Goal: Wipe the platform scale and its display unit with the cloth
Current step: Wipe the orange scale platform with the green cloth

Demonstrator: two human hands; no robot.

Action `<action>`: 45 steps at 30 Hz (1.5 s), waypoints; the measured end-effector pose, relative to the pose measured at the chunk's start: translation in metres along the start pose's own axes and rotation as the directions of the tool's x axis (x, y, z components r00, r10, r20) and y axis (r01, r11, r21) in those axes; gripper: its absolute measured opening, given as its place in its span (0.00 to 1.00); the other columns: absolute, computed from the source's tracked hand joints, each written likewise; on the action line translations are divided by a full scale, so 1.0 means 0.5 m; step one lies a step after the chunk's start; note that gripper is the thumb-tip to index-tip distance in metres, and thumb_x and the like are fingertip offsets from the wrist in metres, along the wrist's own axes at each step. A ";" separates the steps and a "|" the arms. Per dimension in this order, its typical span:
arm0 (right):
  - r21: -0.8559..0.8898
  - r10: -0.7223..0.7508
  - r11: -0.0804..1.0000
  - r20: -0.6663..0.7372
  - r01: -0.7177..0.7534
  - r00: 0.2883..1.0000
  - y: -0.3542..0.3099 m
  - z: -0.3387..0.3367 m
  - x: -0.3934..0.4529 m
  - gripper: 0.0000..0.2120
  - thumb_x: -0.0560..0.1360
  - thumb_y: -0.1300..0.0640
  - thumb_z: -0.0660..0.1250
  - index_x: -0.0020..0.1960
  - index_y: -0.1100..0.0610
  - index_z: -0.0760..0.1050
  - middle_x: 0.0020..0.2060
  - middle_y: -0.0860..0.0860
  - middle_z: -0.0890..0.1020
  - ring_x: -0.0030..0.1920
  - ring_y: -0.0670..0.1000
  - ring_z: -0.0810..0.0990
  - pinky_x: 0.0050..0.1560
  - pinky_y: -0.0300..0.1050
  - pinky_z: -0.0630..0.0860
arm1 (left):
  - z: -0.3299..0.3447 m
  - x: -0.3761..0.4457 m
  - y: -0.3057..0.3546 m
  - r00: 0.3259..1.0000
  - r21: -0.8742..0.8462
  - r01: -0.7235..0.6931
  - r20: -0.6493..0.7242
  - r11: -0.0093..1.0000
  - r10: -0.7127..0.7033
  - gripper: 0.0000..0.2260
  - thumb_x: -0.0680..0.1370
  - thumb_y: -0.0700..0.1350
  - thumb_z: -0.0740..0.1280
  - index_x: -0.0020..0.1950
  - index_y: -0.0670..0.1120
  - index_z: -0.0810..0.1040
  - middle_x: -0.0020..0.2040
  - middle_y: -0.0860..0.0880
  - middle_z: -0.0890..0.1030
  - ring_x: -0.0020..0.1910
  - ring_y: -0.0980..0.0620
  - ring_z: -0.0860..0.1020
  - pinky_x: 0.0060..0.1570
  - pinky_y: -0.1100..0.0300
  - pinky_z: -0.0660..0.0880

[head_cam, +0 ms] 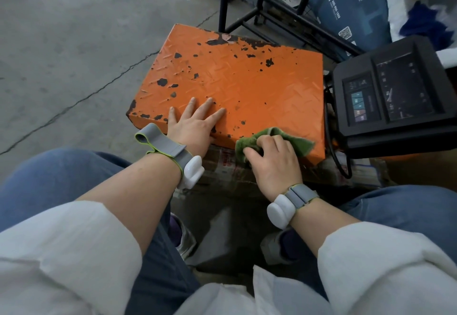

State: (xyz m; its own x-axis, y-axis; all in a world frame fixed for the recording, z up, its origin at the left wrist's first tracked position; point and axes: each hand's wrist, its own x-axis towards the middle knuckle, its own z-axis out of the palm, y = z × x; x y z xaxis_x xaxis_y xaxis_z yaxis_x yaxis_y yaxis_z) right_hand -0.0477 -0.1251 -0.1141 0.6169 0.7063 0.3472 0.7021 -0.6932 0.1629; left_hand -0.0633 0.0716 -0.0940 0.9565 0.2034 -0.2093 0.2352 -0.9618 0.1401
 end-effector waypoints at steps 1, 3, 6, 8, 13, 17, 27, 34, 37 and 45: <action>-0.015 -0.023 1.000 0.014 0.023 1.000 0.002 0.004 -0.001 0.13 0.62 0.65 0.72 0.45 0.55 0.78 0.42 0.56 0.77 0.41 0.58 0.73 0.40 0.48 0.69 | 0.000 0.000 -0.001 1.000 0.001 0.000 -0.001 1.000 0.000 0.30 0.80 0.50 0.60 0.75 0.63 0.45 0.78 0.56 0.44 0.77 0.47 0.42 0.73 0.37 0.44; -0.035 -0.080 0.996 0.053 0.082 0.995 0.007 0.006 -0.001 0.11 0.62 0.65 0.69 0.43 0.55 0.78 0.40 0.55 0.76 0.41 0.57 0.69 0.41 0.49 0.65 | -0.002 -0.001 -0.002 1.000 -0.002 -0.005 0.001 1.000 0.005 0.30 0.80 0.52 0.61 0.75 0.64 0.46 0.78 0.57 0.44 0.77 0.47 0.42 0.73 0.38 0.44; -0.040 -0.139 0.989 0.048 0.141 0.989 0.013 0.004 0.008 0.08 0.65 0.65 0.63 0.40 0.56 0.77 0.39 0.55 0.74 0.40 0.56 0.65 0.40 0.48 0.59 | -0.005 -0.001 -0.007 0.999 -0.031 0.028 -0.016 0.999 -0.029 0.34 0.78 0.53 0.64 0.75 0.63 0.45 0.78 0.55 0.42 0.77 0.47 0.41 0.74 0.41 0.44; -0.015 -0.141 0.990 0.011 0.141 0.990 0.011 -0.002 0.020 0.08 0.66 0.67 0.62 0.40 0.57 0.76 0.38 0.56 0.74 0.39 0.56 0.68 0.39 0.48 0.59 | -0.009 0.000 -0.016 0.995 -0.052 0.090 -0.042 0.995 -0.092 0.38 0.75 0.55 0.67 0.76 0.62 0.44 0.78 0.54 0.41 0.77 0.45 0.40 0.73 0.40 0.43; 0.011 -0.149 0.989 0.018 0.148 0.989 -0.018 -0.006 0.053 0.10 0.65 0.66 0.65 0.44 0.57 0.77 0.41 0.56 0.75 0.40 0.58 0.72 0.39 0.49 0.67 | -0.010 0.002 -0.027 0.987 -0.047 0.157 0.034 0.987 -0.155 0.37 0.74 0.59 0.66 0.75 0.63 0.46 0.78 0.54 0.43 0.77 0.44 0.39 0.70 0.34 0.41; -0.007 -0.197 0.980 0.050 0.197 0.979 0.011 0.000 0.028 0.09 0.67 0.65 0.64 0.45 0.56 0.78 0.41 0.56 0.76 0.41 0.58 0.73 0.43 0.50 0.65 | -0.015 0.002 -0.034 0.989 -0.060 0.139 0.051 0.988 -0.136 0.35 0.76 0.58 0.65 0.75 0.64 0.46 0.78 0.54 0.43 0.77 0.44 0.40 0.71 0.33 0.42; 0.013 -0.145 0.989 0.022 0.144 0.989 -0.018 0.002 0.056 0.08 0.64 0.68 0.66 0.39 0.57 0.76 0.38 0.55 0.73 0.38 0.57 0.70 0.40 0.48 0.62 | -0.008 0.004 -0.031 0.989 -0.023 0.145 0.028 0.989 -0.145 0.34 0.77 0.57 0.64 0.75 0.64 0.46 0.78 0.55 0.43 0.77 0.44 0.40 0.71 0.33 0.43; -0.002 -0.202 0.979 0.054 0.203 0.978 0.024 -0.002 0.019 0.06 0.65 0.67 0.67 0.39 0.57 0.77 0.40 0.56 0.75 0.40 0.58 0.72 0.43 0.51 0.66 | -0.006 0.007 -0.034 0.989 -0.035 0.145 0.041 0.989 -0.143 0.35 0.76 0.58 0.64 0.75 0.64 0.45 0.78 0.55 0.42 0.77 0.44 0.39 0.71 0.33 0.43; 0.011 -0.193 0.981 0.035 0.192 0.981 0.013 -0.006 0.034 0.06 0.66 0.68 0.62 0.36 0.59 0.75 0.38 0.57 0.73 0.38 0.57 0.70 0.40 0.51 0.64 | -0.009 0.005 -0.031 0.988 -0.039 0.150 0.053 0.988 -0.148 0.35 0.76 0.57 0.64 0.75 0.65 0.45 0.78 0.55 0.42 0.77 0.44 0.39 0.71 0.33 0.43; 0.011 -0.266 0.964 0.074 0.265 0.961 0.000 -0.001 0.050 0.08 0.67 0.66 0.62 0.42 0.57 0.78 0.42 0.57 0.76 0.41 0.59 0.73 0.44 0.52 0.68 | -0.013 0.003 -0.034 0.988 -0.034 0.138 0.074 0.990 -0.135 0.34 0.76 0.59 0.63 0.74 0.65 0.44 0.78 0.56 0.41 0.77 0.45 0.39 0.71 0.34 0.43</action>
State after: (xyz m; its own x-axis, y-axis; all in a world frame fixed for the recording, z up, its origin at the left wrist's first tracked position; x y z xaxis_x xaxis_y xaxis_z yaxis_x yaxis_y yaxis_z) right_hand -0.0325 -0.1078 -0.1050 0.4328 0.8736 0.2224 0.8445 -0.4792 0.2392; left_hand -0.0647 0.0894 -0.0905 0.9004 0.3172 -0.2978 0.3706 -0.9177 0.1431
